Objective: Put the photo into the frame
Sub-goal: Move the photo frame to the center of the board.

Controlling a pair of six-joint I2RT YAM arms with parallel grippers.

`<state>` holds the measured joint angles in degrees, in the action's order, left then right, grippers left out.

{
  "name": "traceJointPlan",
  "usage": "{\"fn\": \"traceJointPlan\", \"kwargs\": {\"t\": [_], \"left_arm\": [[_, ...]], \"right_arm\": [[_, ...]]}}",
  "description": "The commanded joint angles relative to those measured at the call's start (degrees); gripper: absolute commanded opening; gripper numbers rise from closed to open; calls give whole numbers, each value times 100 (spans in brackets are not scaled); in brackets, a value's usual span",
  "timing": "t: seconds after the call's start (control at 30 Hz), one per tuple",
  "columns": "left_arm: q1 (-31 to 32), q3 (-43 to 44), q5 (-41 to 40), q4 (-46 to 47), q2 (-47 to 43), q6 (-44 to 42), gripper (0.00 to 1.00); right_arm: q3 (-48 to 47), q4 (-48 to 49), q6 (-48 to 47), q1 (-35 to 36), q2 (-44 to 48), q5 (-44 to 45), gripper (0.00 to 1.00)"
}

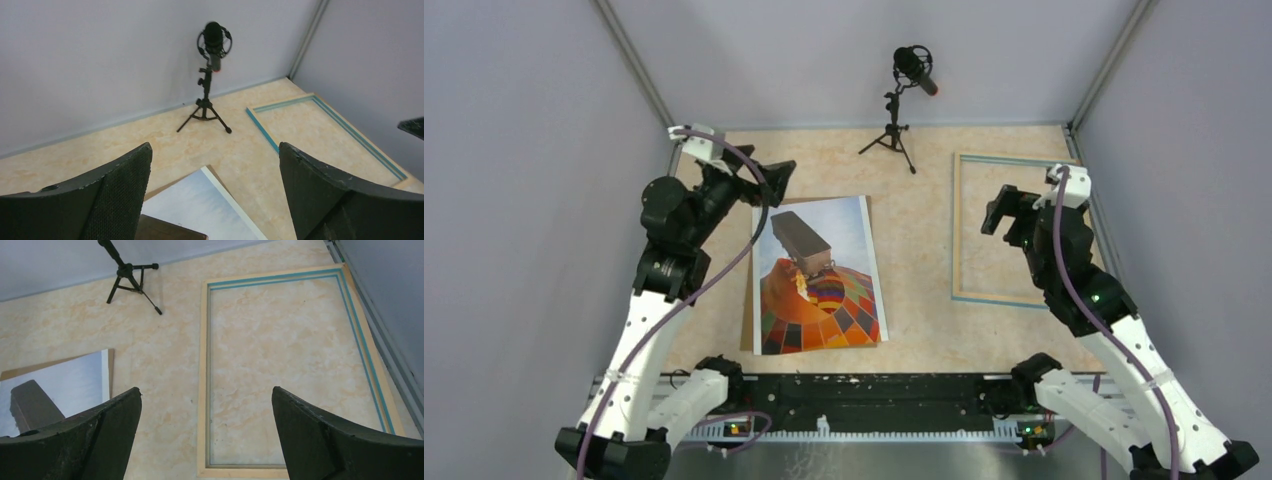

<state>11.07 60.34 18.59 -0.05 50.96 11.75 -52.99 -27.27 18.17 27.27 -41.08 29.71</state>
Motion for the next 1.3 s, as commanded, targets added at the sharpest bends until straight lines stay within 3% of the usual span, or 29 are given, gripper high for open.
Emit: {"fn": "traceJointPlan", "kwargs": {"t": [0.0, 0.33, 0.6, 0.87, 1.1, 1.27], "left_arm": [[505, -38, 205, 39, 319, -449, 98], [751, -379, 16, 32, 226, -748, 99], [902, -834, 25, 230, 126, -601, 98], [1203, -982, 96, 341, 100, -455, 99], [1314, -1024, 50, 366, 62, -448, 98], [1353, -1031, 99, 375, 47, -436, 98]], "right_arm": [[-351, -234, 126, 54, -474, 64, 99], [-160, -176, 55, 55, -884, -1062, 99], [-525, -1252, 1526, 48, -1946, -335, 99], [-845, -1544, 2086, -37, -3320, -811, 99], [-863, -1474, 2077, -39, -4191, -928, 77], [-702, -1149, 2034, -37, -4534, -919, 71]]}}
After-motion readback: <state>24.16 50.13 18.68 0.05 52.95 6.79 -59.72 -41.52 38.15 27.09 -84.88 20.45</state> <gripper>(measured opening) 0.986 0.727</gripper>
